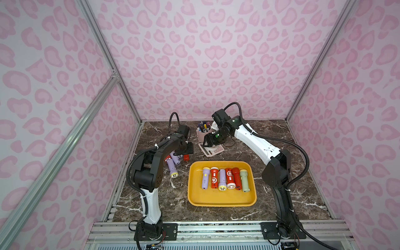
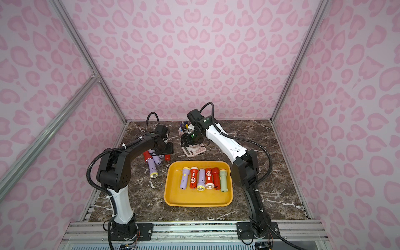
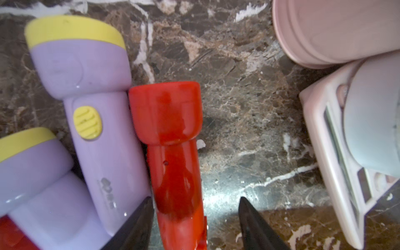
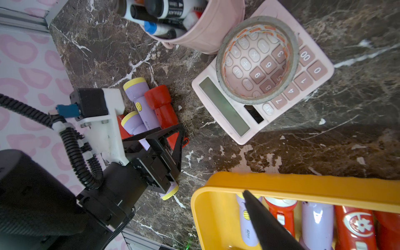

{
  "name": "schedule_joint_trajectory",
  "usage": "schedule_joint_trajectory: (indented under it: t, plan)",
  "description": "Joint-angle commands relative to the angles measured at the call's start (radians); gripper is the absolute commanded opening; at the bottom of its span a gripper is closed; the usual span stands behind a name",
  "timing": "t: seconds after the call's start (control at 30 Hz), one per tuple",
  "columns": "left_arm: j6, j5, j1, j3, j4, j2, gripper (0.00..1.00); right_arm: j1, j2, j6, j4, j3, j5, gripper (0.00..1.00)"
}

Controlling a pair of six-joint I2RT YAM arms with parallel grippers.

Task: Put the flashlights into the storage boxes
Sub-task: Pick up the flashlight from the center of the board.

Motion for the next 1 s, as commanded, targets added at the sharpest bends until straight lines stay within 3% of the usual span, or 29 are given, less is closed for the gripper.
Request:
schedule_joint_trajectory:
  t: [0.0,0.4,0.97]
  plan:
    - [0.021,0.000,0.002,0.022,0.015,0.016,0.64,0.000,0.014,0.005,-0.023,0.011,0.027,0.65]
    - [0.019,0.018,0.008,0.035,0.016,0.076,0.62,-0.023,0.012,0.007,-0.038,0.001,0.030,0.64]
    - [-0.006,0.023,0.009,0.076,-0.018,0.103,0.31,-0.061,-0.069,-0.010,-0.018,-0.116,0.026,0.64]
